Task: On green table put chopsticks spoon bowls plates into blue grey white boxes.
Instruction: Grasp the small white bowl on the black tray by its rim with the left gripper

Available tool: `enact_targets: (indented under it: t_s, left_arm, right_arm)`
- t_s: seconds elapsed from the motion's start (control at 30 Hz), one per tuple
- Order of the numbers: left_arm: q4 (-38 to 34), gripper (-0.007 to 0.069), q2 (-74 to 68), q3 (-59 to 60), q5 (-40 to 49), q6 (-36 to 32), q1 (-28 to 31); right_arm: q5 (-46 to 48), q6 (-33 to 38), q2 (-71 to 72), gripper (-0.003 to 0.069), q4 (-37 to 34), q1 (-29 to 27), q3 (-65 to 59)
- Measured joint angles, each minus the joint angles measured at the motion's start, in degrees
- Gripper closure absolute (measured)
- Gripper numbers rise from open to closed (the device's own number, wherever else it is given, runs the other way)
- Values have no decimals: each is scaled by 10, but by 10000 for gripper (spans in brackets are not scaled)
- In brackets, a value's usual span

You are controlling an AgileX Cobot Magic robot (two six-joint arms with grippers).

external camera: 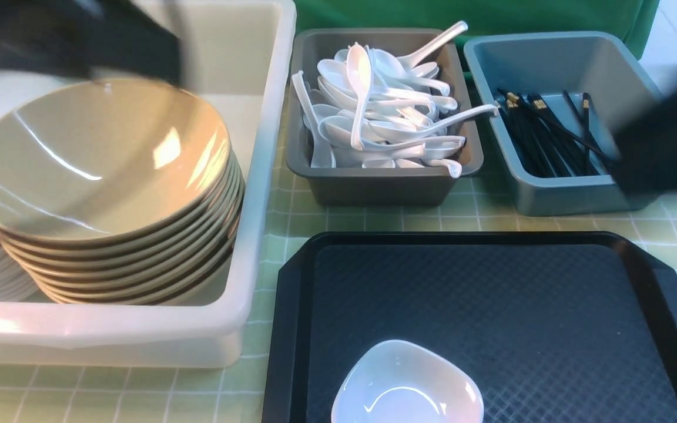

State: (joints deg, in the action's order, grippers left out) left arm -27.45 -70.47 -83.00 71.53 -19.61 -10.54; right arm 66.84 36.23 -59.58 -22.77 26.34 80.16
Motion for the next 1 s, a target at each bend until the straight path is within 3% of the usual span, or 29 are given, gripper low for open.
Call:
enact_targets:
  t_s: [0.13,0.33,0.63,0.8,0.9,1.0]
  left_arm:
    - [37,43,-76,48,-19,26,-145]
    - [105,71,-241,45,-39,37,-234]
    - [120,71,-388,26,-44,56,-244]
    - [69,79,-425,22,-54,37,-244]
    - [44,144,-448,22,-52,30,-244]
    - [36,297,-468,21,-40,27,-244]
  right_arm:
    - [-10,0,80,476,1,-1,-103]
    - [-17,-12,125,472,0,-1,-150]
    - [-2,-16,127,465,-1,-1,-151]
    - [-2,-15,128,461,-1,-1,-151]
    - [-2,-15,128,457,-1,-1,-151]
    - [-2,-16,128,454,-1,-1,-151]
